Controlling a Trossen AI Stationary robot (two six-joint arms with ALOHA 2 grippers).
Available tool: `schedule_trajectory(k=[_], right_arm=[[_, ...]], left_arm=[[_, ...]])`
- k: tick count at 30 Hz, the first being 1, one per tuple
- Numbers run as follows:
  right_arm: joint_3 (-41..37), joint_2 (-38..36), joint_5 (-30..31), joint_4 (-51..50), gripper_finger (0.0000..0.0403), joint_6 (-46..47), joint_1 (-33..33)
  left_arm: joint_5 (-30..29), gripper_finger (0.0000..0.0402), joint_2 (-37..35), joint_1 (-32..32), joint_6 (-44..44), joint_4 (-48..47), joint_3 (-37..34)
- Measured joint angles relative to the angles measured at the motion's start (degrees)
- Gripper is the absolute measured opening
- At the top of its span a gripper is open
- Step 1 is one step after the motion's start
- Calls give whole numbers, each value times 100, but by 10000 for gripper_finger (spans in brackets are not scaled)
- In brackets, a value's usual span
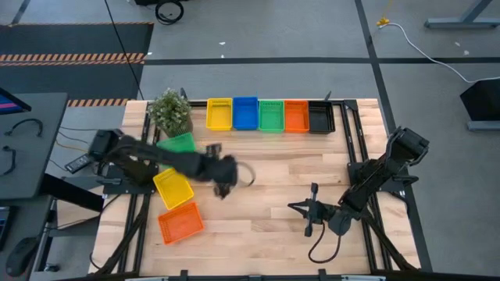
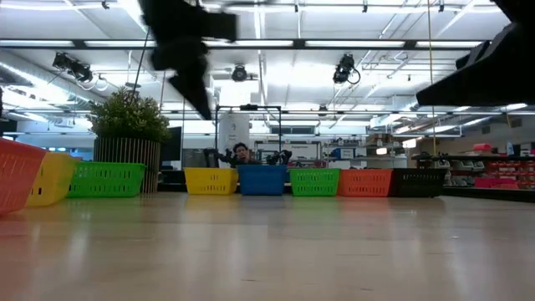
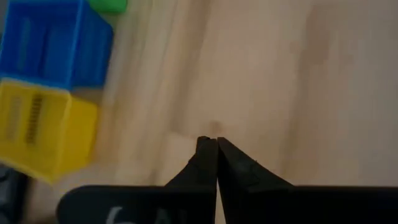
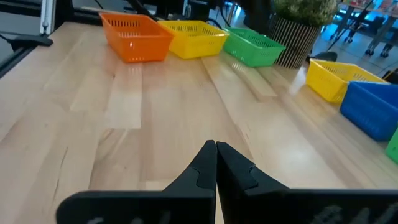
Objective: Stack baskets by color
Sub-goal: Stack the bottom yellow bin on top of the yellow bin
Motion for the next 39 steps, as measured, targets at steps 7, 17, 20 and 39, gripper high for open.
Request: schedule_trajectory(k=[7, 17, 20, 39], right_arm=[[2, 288, -3, 340, 5, 25, -44], [7, 369, 54, 557, 5, -205, -284], [6, 382, 56, 549, 5, -211, -333], [6, 382, 53, 554, 5, -213, -354]], left_arm=[[-539, 17, -900, -1602, -2829, -1020, -674], [89, 18, -1245, -3107, -5954, -2218, -677], [219, 50, -1239, -3352, -6380, -2253, -678], [-501, 196, -1235, -4075, -8222, -1617, -2367]])
